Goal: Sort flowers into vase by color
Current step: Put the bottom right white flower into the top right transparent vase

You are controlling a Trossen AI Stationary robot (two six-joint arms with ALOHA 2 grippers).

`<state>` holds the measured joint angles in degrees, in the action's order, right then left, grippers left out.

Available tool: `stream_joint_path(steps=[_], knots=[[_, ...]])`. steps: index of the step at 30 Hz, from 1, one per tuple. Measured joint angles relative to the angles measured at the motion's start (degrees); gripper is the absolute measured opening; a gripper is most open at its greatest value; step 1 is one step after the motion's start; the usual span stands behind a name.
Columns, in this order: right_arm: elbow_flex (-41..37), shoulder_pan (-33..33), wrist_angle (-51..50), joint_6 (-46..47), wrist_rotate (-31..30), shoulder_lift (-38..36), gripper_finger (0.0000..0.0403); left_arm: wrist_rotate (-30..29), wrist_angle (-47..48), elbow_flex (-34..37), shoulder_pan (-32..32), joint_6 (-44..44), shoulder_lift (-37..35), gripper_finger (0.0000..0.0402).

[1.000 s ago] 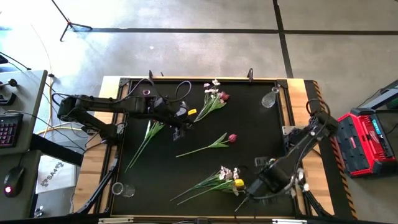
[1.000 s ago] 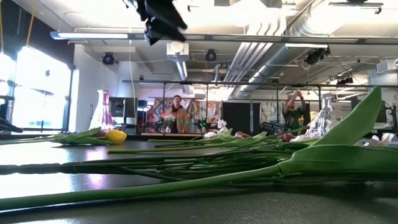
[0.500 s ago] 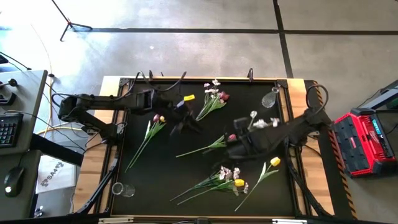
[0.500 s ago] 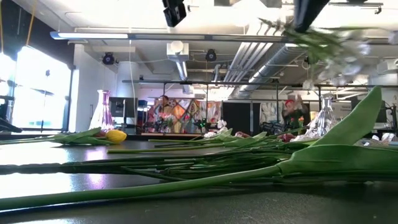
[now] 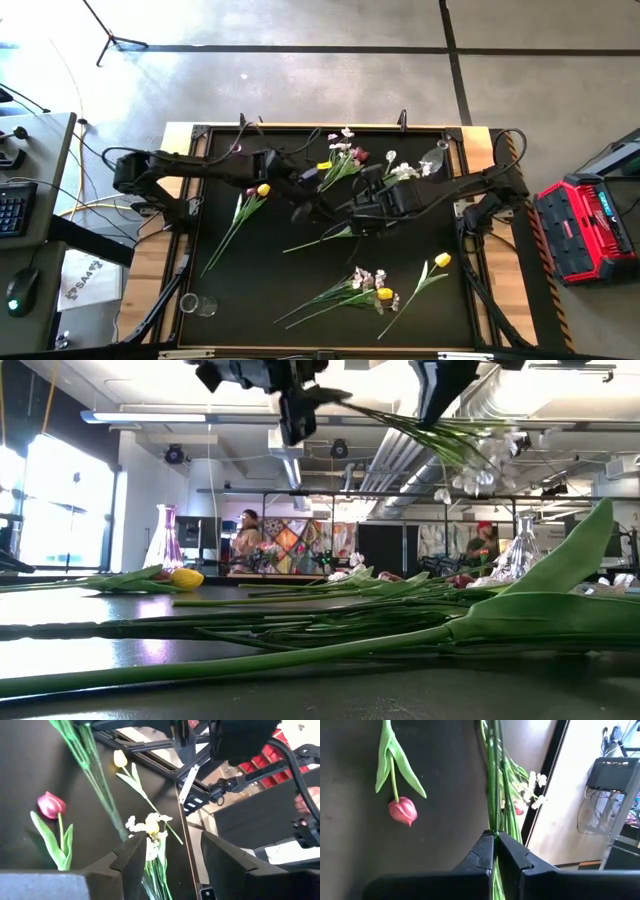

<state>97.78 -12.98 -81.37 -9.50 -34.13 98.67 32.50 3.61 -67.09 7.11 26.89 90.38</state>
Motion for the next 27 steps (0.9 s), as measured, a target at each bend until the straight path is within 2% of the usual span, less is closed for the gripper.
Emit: stream_joint_path(steps=[4,8,14,21,27], knots=[[0.00,0.57,1.90,0.00,-0.53,0.00,0.0000,2.40,-1.20,-0.04,0.05,-0.58,0.70,0.0181],[0.00,0.62,2.00,0.00,-2.18,0.00,0.0000,2.13,-0.46,-0.02,0.34,-0.55,1.89,0.0156],[0.00,0.20,2.04,0.44,-2.89,0.02,0.0000,-2.26,0.68,-0.02,1.37,0.52,1.77,0.0119],[0.00,-0.39,2.06,0.29,-5.61,0.02,0.0000,-3.05,1.50,-0.07,1.95,-2.37,0.47,0.0110],[0.00,-0.36,2.01,0.06,-5.99,0.02,0.0000,-4.45,3.20,-0.02,1.92,-3.43,0.60,0.0078]])
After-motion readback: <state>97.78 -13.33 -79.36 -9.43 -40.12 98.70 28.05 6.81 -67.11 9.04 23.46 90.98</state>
